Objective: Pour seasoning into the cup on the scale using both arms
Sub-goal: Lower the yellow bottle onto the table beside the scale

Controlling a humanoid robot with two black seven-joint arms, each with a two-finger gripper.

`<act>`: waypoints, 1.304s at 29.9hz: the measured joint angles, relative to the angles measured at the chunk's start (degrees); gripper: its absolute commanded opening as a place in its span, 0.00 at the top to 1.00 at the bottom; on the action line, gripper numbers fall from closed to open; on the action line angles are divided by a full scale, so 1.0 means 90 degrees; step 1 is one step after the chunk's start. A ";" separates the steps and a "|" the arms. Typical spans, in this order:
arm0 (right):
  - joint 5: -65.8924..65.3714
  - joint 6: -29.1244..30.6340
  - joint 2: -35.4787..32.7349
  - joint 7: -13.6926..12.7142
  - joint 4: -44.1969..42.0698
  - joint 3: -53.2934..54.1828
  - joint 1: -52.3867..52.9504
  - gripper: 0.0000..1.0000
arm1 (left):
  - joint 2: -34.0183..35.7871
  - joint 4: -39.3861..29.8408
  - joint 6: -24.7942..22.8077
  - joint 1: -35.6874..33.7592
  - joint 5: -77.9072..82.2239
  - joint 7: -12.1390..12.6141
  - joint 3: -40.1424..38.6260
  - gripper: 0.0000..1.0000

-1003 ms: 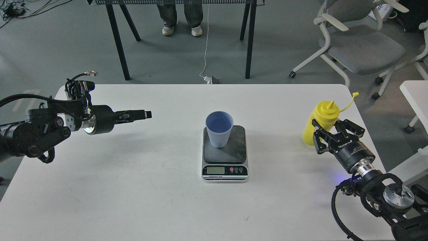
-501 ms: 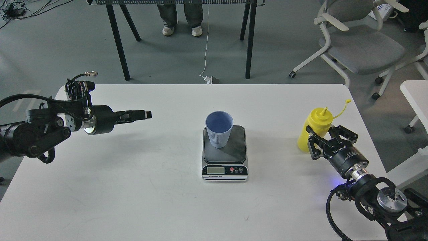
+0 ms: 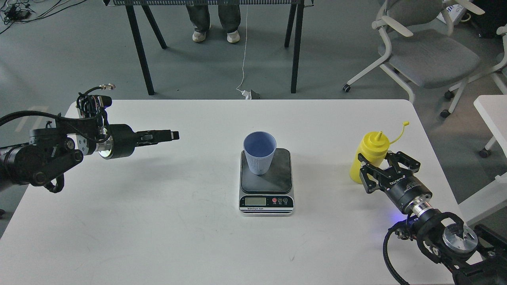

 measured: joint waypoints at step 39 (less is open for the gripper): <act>-0.0050 0.0000 -0.0312 0.0020 0.0420 0.0222 -0.0304 0.05 | -0.0019 0.0010 -0.0009 -0.0007 -0.0011 0.0000 0.0088 0.27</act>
